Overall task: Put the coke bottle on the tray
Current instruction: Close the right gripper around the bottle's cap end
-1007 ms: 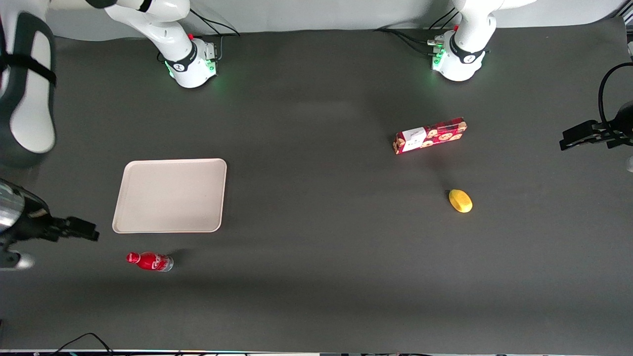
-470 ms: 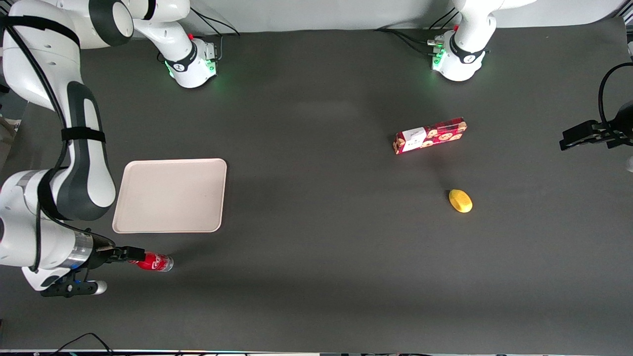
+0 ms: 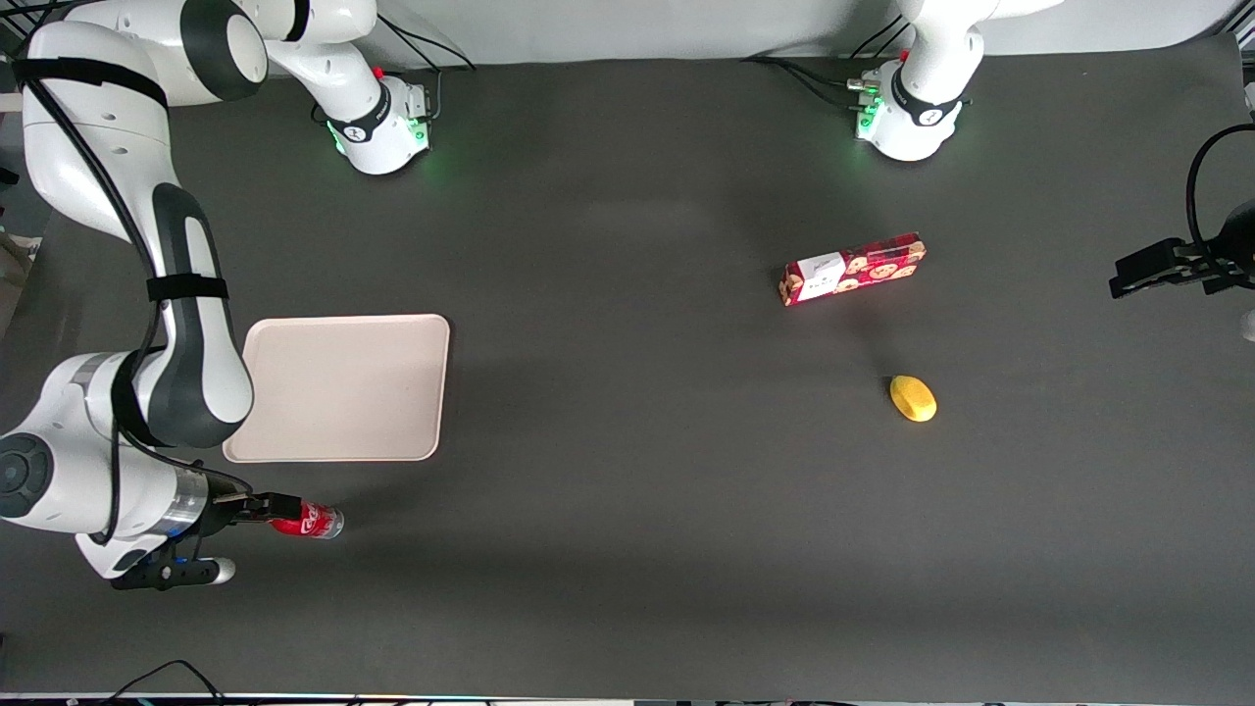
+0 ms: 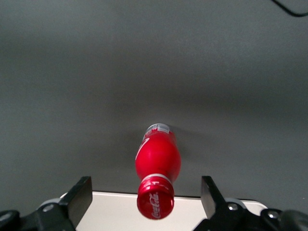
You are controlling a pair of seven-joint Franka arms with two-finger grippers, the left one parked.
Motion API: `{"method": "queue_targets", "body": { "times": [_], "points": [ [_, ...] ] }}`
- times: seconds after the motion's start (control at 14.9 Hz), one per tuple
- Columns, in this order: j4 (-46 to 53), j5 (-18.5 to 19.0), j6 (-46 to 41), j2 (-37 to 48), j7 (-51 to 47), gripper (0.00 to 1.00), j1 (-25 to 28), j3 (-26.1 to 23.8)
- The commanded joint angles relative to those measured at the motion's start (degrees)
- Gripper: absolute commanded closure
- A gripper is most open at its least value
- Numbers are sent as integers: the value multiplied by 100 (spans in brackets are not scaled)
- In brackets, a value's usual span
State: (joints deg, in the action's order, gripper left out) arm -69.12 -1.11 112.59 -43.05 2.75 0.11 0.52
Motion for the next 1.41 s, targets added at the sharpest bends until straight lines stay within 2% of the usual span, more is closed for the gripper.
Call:
{"method": "queue_targets", "body": {
  "times": [0.0,0.4,0.54,0.67,1.14,1.34],
  "points": [
    [-346,207,306,25,121,0,-3,-17],
    [-585,242,553,34,112,1,6,-17],
    [-576,251,544,43,103,11,6,-17],
    [-567,260,544,60,86,15,-2,-17],
    [-549,453,536,78,86,15,-3,-17],
    [-558,401,536,78,16,26,-11,-69]
  ]
}}
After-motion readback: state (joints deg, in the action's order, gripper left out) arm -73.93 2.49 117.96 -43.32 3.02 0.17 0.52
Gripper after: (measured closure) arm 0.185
